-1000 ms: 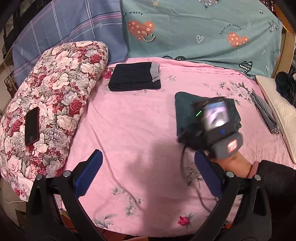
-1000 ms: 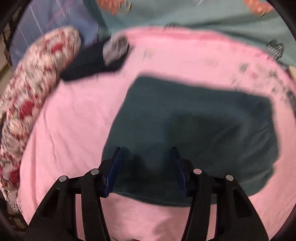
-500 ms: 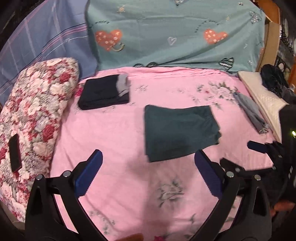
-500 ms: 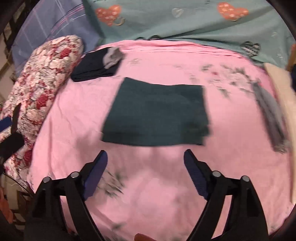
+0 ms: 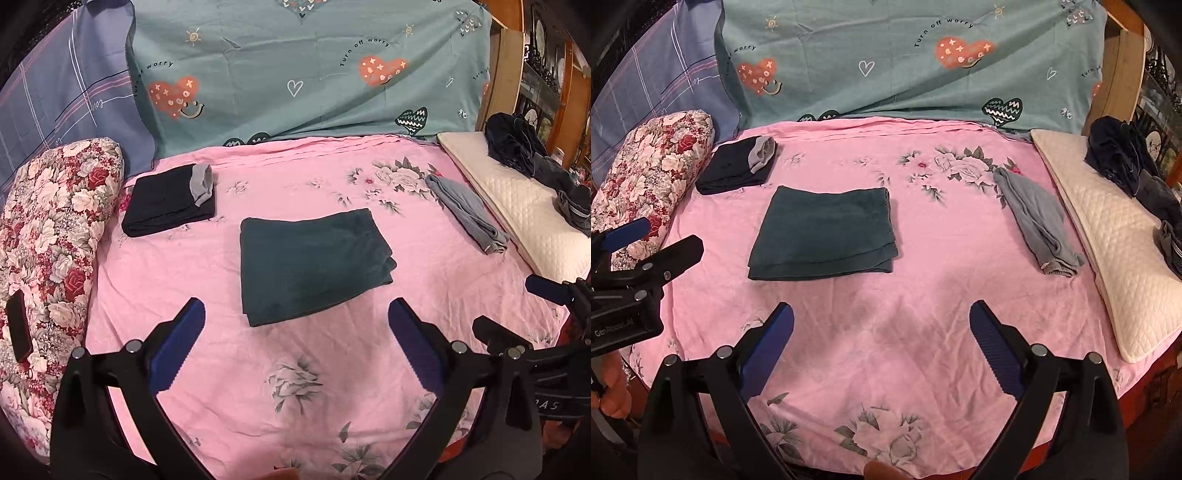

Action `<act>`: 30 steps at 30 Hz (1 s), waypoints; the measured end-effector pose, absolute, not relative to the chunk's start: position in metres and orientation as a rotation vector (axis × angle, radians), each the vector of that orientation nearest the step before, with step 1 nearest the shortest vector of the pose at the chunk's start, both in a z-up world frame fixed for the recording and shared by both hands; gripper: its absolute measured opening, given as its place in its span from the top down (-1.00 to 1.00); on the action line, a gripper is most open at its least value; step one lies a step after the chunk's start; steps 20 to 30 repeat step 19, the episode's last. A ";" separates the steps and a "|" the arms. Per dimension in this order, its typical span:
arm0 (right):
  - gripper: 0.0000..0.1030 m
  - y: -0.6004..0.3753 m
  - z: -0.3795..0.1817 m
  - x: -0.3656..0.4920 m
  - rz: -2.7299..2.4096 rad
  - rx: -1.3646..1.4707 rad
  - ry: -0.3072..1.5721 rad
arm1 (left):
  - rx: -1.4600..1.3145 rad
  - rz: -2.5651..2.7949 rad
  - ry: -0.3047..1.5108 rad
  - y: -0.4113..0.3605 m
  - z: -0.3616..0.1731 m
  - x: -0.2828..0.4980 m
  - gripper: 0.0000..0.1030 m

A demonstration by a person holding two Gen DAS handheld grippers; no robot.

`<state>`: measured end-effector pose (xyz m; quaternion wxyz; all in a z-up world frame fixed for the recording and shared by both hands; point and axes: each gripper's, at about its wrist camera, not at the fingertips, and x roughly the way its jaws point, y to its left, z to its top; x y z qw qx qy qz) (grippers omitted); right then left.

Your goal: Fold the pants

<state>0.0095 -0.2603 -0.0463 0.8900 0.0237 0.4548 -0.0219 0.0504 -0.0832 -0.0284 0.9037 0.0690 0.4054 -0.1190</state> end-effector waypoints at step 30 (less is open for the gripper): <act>-0.87 -0.257 -0.048 -0.001 -0.012 0.061 0.946 | 0.141 -0.198 0.836 -0.071 -0.028 0.034 -0.96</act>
